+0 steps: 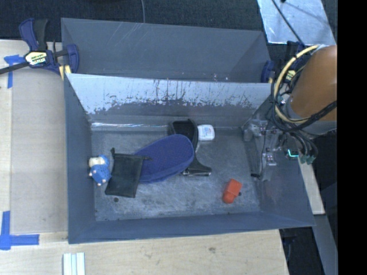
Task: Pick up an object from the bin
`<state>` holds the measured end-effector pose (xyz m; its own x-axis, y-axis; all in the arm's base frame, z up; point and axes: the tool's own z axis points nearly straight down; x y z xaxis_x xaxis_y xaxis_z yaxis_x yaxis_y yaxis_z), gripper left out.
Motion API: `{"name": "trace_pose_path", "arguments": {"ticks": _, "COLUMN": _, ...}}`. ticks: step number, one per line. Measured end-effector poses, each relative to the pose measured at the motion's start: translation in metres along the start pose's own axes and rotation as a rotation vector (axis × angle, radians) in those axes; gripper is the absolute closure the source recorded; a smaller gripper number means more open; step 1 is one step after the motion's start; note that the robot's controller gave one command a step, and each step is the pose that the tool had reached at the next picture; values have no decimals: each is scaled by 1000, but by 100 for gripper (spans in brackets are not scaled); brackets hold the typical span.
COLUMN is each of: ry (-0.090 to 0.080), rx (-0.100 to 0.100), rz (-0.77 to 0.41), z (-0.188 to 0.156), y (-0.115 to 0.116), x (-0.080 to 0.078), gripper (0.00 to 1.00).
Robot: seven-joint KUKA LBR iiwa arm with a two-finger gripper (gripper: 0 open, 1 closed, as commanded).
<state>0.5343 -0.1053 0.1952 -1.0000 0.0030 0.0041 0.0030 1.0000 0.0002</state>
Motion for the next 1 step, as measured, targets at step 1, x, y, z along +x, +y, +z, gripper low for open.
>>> {"name": "trace_pose_path", "arguments": {"ticks": 1, "ry": 2, "rx": -1, "rz": -157, "z": 116, "y": 19, "x": 35, "gripper": 0}}
